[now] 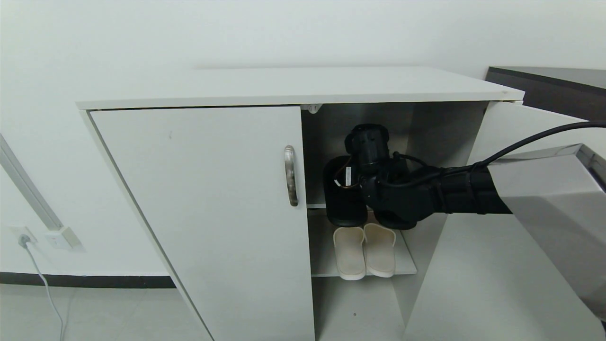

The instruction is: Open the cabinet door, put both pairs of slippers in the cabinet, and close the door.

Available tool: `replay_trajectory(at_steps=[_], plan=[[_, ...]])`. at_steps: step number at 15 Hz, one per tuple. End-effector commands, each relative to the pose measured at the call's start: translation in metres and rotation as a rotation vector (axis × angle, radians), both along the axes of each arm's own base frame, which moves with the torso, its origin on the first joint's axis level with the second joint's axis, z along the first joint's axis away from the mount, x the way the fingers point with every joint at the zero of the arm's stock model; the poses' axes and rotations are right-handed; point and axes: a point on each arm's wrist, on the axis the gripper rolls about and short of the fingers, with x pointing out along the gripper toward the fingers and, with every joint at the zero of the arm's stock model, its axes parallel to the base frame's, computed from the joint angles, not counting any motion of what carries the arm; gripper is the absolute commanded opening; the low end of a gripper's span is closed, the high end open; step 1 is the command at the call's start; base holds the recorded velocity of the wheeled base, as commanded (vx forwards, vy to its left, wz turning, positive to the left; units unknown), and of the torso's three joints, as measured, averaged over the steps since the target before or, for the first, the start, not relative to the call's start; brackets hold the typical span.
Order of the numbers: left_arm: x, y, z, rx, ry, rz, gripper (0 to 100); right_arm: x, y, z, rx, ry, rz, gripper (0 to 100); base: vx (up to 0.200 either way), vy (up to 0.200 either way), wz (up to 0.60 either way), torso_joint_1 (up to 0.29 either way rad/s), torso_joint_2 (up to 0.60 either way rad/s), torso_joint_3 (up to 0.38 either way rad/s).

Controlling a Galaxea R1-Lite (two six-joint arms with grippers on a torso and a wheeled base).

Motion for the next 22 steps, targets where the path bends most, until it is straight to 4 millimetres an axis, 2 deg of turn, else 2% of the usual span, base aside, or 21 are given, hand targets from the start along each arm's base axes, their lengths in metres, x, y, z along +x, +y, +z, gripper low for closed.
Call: replay_trajectory(at_steps=[1, 6, 10, 13, 15, 16, 18, 20, 22], plan=[[0.0, 0.0, 0.0, 0.0, 0.001, 0.002, 0, -0.003, 0.0, 0.0, -0.004, 0.005, 0.004, 100, 0.0, 0.0, 0.0, 0.0, 0.0, 0.0], [0.0, 0.0, 0.0, 0.0, 0.001, 0.0, 0, -0.021, -0.007, 0.01, -0.002, 0.008, 0.016, 100, 0.0, 0.0, 0.0, 0.0, 0.0, 0.0], [0.0, 0.0, 0.0, 0.0, 0.001, 0.002, 0, -0.045, -0.009, 0.016, -0.009, 0.022, 0.047, 100, 0.0, 0.0, 0.0, 0.0, 0.0, 0.0], [0.0, 0.0, 0.0, 0.0, 0.001, 0.002, 0, -0.07, -0.014, 0.015, -0.009, 0.023, 0.076, 100, 0.0, 0.0, 0.0, 0.0, 0.0, 0.0], [0.0, 0.0, 0.0, 0.0, 0.001, 0.002, 0, -0.096, -0.017, 0.017, 0.006, 0.002, 0.117, 100, 0.0, 0.0, 0.0, 0.0, 0.0, 0.0], [0.0, 0.0, 0.0, 0.0, 0.001, 0.002, 0, -0.101, -0.018, 0.016, 0.005, 0.004, 0.124, 100, 0.0, 0.0, 0.0, 0.0, 0.0, 0.0], [0.0, 0.0, 0.0, 0.0, 0.001, 0.0, 0, -0.131, -0.023, 0.018, 0.018, 0.0, 0.186, 100, 0.0, 0.0, 0.0, 0.0, 0.0, 0.0], [0.0, 0.0, 0.0, 0.0, 0.001, 0.0, 0, -0.153, -0.029, 0.009, 0.04, 0.006, 0.287, 100, 0.0, 0.0, 0.0, 0.0, 0.0, 0.0], [0.0, 0.0, 0.0, 0.0, 0.001, 0.0, 0, -0.164, -0.035, -0.004, 0.041, 0.018, 0.328, 100, 0.0, 0.0, 0.0, 0.0, 0.0, 0.0]])
